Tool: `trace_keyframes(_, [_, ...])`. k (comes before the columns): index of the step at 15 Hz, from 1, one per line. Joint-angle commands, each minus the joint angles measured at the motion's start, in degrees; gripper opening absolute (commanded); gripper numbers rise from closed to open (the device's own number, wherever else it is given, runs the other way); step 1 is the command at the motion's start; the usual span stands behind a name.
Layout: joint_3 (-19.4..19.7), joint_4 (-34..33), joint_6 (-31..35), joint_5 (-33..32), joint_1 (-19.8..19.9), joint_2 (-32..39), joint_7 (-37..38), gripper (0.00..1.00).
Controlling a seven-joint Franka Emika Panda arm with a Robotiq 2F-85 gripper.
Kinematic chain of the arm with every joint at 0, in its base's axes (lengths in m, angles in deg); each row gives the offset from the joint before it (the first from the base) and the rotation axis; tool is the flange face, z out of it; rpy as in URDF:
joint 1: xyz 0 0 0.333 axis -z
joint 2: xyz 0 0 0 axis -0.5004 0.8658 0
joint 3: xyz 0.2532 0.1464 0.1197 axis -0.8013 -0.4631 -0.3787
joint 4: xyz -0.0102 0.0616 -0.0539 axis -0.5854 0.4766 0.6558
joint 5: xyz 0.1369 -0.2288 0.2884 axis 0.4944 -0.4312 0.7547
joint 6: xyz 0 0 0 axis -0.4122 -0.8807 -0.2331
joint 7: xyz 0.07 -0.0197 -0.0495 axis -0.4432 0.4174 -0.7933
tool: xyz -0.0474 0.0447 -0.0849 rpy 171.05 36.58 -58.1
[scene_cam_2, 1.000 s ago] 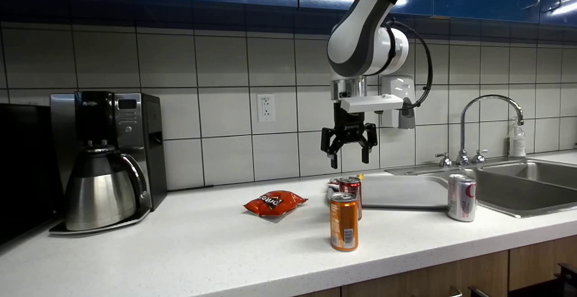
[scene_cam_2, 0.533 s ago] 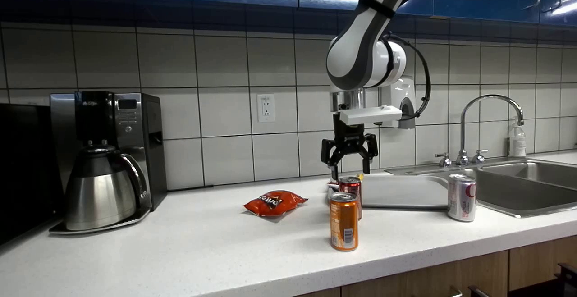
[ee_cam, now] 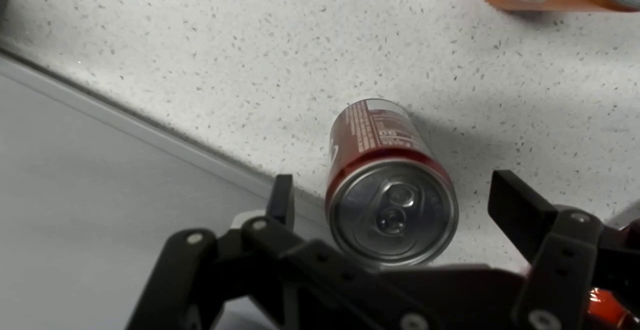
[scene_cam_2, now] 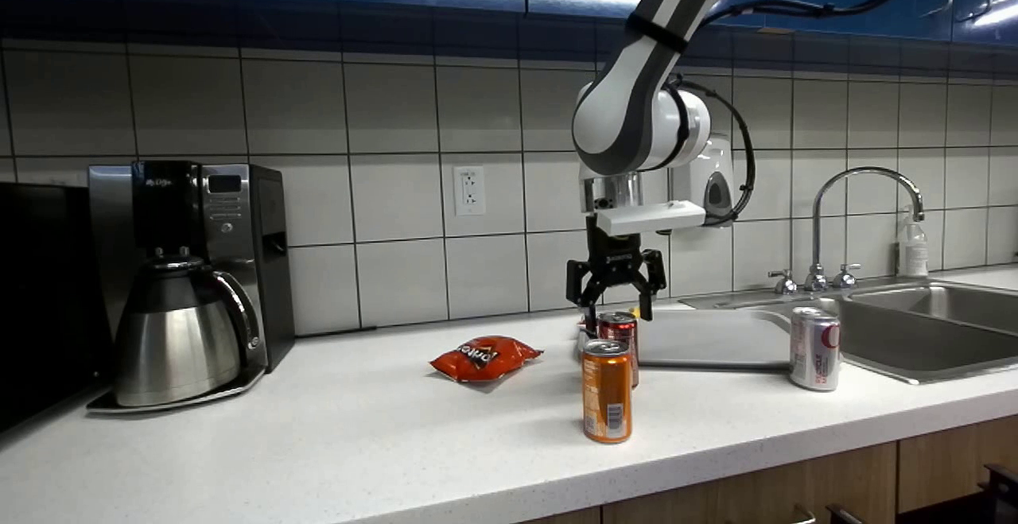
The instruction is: Put the cans on the grey tray.
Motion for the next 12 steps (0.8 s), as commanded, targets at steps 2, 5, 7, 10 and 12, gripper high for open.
trace_keyframes(2, [1.11,-2.07,0.08,-1.50,-1.46,2.31,2.40,1.00])
trace_keyframes(5, [1.55,-2.55,0.02,-1.46,-1.92,3.23,2.60,1.00])
trace_keyframes(7, [1.72,-2.81,-0.01,-1.36,-2.12,3.73,2.77,1.00])
trace_keyframes(10, [2.17,-3.25,0.08,-1.43,-2.54,4.42,3.32,1.00])
trace_keyframes(12, [2.33,-3.50,0.06,-1.32,-2.65,4.69,3.53,1.00])
